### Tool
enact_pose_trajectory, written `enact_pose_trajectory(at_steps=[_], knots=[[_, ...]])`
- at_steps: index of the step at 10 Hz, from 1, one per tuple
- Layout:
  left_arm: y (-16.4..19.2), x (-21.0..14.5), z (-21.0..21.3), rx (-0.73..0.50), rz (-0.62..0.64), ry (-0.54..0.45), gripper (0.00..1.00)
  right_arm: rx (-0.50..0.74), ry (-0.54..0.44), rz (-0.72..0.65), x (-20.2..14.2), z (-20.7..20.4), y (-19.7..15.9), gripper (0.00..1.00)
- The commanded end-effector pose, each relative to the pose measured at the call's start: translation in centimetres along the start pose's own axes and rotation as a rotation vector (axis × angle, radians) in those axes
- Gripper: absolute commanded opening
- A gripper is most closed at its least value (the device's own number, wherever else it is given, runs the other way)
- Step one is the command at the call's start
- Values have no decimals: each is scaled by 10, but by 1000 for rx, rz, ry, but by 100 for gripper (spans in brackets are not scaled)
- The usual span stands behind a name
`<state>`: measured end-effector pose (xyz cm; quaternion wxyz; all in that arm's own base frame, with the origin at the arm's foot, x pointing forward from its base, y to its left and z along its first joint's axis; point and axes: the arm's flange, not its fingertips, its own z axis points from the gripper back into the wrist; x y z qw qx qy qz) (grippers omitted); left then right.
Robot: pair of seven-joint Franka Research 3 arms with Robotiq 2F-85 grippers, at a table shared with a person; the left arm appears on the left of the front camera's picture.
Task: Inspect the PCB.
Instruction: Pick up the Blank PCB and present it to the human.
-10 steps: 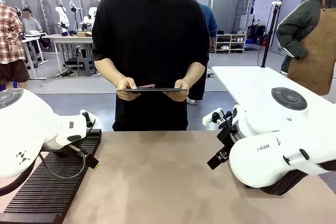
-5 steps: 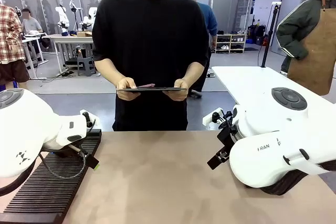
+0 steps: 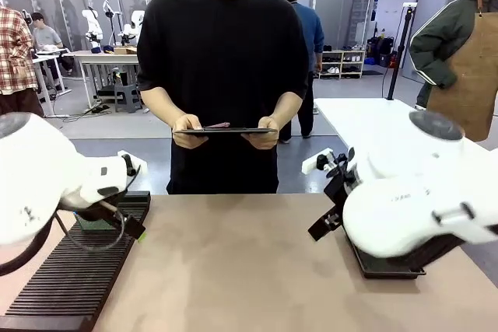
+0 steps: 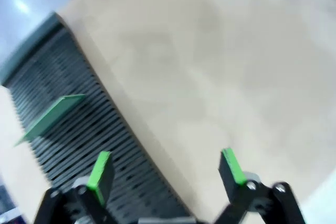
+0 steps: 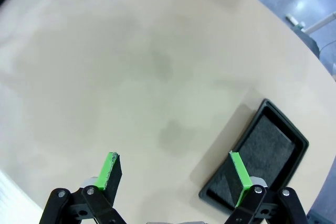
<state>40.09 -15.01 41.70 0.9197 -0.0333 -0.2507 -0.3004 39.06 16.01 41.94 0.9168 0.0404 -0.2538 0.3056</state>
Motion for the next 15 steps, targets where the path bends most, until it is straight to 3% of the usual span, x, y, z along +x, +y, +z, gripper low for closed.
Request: enact_pose_trajectory(at_steps=[1, 3, 5, 8, 9, 10, 12, 14, 15], knots=[[32, 7, 64, -198, 43, 76, 100, 144, 25, -81, 7, 71, -27, 100], [62, -4, 115, -382, 63, 48, 100, 246, 39, -159, -13, 116, -60, 100], [91, -41, 161, -549, 172, -41, 100, 390, -5, -263, -54, 149, -88, 100], [117, -110, 210, -574, 374, -172, 100, 559, -135, -453, -127, 187, -111, 100], [122, -133, 218, -616, 443, -210, 100, 604, -220, -507, -150, 199, -116, 100], [131, -159, 224, -603, 520, -250, 100, 602, -241, -553, -170, 206, -116, 100], [140, -185, 225, -569, 594, -270, 100, 582, -289, -592, -186, 215, -118, 100], [146, -181, 222, -533, 609, -321, 100, 575, -307, -595, -178, 213, -120, 100], [151, -192, 227, -546, 588, -259, 100, 577, -276, -618, -175, 236, -144, 100]])
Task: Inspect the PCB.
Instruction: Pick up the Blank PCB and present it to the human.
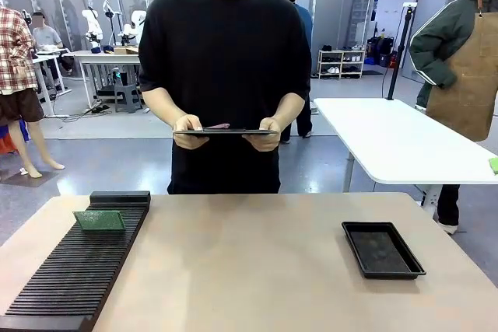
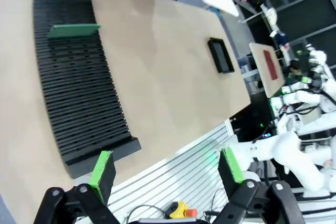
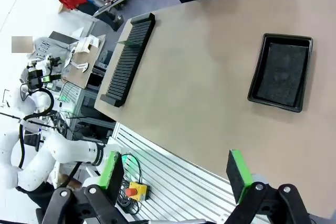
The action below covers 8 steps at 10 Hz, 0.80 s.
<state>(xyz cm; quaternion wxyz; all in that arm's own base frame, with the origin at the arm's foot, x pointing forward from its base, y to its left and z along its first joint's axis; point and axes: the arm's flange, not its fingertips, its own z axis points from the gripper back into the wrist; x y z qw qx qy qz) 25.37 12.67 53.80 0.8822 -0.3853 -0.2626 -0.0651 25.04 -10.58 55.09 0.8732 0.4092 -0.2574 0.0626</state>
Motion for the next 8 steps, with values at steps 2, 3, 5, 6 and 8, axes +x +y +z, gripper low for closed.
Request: enact_pose_trajectory(at_steps=[2, 3, 5, 6, 8], knots=[[-1, -1, -3, 0, -10, 22, 100, 2, 10, 5, -1, -1, -1, 100], [-1, -1, -3, 0, -10, 22, 100, 2, 10, 5, -1, -1, -1, 100], [-1, -1, -3, 0, -10, 22, 100, 2, 10, 5, -1, -1, -1, 100], [-1, -1, -3, 0, -10, 22, 100, 2, 10, 5, -1, -1, -1, 100], [-1, 0, -2, 0, -3, 10, 100, 2, 10, 5, -1, -1, -1, 100]])
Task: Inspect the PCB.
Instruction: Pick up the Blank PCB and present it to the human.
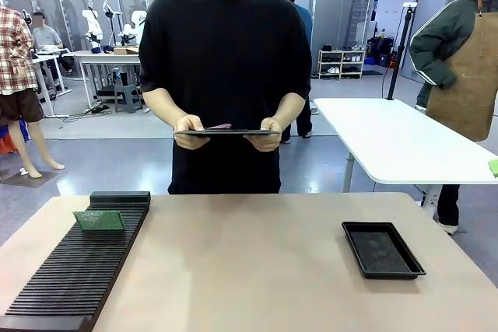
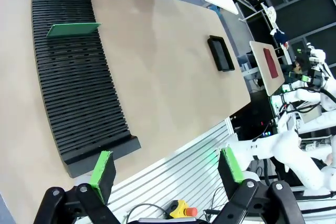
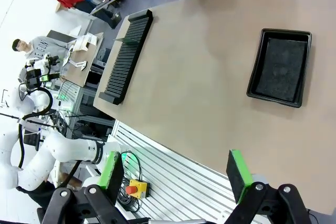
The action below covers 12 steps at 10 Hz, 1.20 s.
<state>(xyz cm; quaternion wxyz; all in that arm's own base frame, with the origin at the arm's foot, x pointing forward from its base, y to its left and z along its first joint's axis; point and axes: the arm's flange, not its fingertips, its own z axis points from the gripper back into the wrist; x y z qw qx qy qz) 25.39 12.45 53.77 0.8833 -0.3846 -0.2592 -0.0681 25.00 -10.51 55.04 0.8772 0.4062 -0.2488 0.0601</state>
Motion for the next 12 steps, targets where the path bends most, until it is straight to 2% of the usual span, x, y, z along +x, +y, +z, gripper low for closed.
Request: enact_pose_trajectory(at_steps=[1, 4, 6, 7, 8, 9, 10, 12], knots=[[-27, 14, 3, 166, -156, 44, 100, 10, -6, 16, 0, 0, -1, 100], [-93, 70, -31, 563, -519, 258, 100, 10, -6, 16, 0, 0, -1, 100], [-118, 109, -87, 845, -844, 495, 100, 10, -6, 16, 0, 0, -1, 100], [-120, 120, -114, 897, -966, 586, 100, 10, -6, 16, 0, 0, -1, 100], [-120, 126, -135, 879, -1092, 646, 100, 10, -6, 16, 0, 0, -1, 100], [-116, 133, -150, 820, -1171, 643, 100, 10, -6, 16, 0, 0, -1, 100], [-107, 141, -163, 838, -1223, 656, 100, 10, -6, 16, 0, 0, -1, 100], [-101, 144, -163, 733, -1184, 690, 100, 10, -6, 16, 0, 0, -1, 100]])
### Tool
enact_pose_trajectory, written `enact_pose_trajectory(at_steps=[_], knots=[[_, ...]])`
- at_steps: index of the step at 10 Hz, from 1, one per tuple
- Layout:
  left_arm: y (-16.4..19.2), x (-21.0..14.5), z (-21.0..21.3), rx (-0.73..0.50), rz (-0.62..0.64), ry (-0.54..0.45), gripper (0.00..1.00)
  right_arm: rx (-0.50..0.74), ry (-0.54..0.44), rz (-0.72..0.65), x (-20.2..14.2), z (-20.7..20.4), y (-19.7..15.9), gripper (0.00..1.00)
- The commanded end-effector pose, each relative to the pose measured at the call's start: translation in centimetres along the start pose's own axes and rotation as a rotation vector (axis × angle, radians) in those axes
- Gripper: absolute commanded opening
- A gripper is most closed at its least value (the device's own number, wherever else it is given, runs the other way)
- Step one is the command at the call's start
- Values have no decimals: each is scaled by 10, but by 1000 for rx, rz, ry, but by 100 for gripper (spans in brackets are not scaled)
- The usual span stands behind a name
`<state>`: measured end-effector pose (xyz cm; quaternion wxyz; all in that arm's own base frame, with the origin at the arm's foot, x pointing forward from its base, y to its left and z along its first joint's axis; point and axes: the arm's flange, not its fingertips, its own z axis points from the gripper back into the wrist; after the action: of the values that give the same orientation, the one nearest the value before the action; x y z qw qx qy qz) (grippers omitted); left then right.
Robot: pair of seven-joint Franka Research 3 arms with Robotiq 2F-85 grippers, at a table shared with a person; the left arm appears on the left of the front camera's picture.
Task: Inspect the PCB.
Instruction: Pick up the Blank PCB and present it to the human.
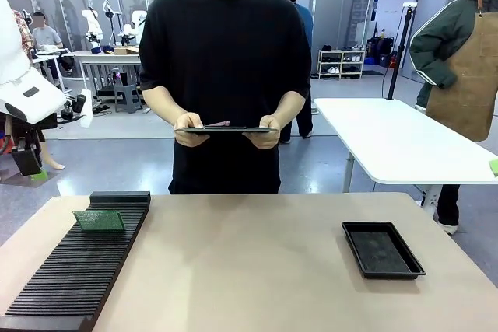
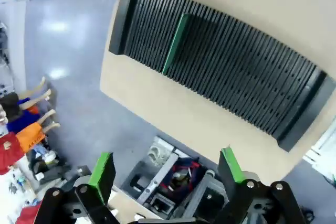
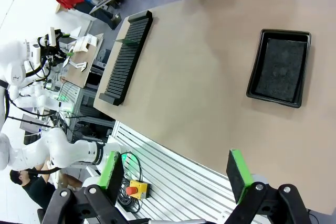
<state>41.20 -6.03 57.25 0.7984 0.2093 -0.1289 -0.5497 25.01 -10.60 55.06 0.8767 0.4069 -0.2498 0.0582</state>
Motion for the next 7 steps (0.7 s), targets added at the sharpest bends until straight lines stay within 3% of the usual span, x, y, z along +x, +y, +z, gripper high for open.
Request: enact_pose_trajectory(at_steps=[1, 5, 6, 7], knots=[[-6, 6, 6, 9, 15, 12, 100, 10, -2, 18, 0, -1, 0, 100], [-2, 3, 2, 1, 0, -3, 100, 10, -2, 18, 0, -1, 0, 100], [19, -5, -34, -135, -117, -44, 100, 10, -2, 18, 0, -1, 0, 100], [26, -11, -55, -107, -216, -179, 100, 10, -2, 18, 0, -1, 0, 100]])
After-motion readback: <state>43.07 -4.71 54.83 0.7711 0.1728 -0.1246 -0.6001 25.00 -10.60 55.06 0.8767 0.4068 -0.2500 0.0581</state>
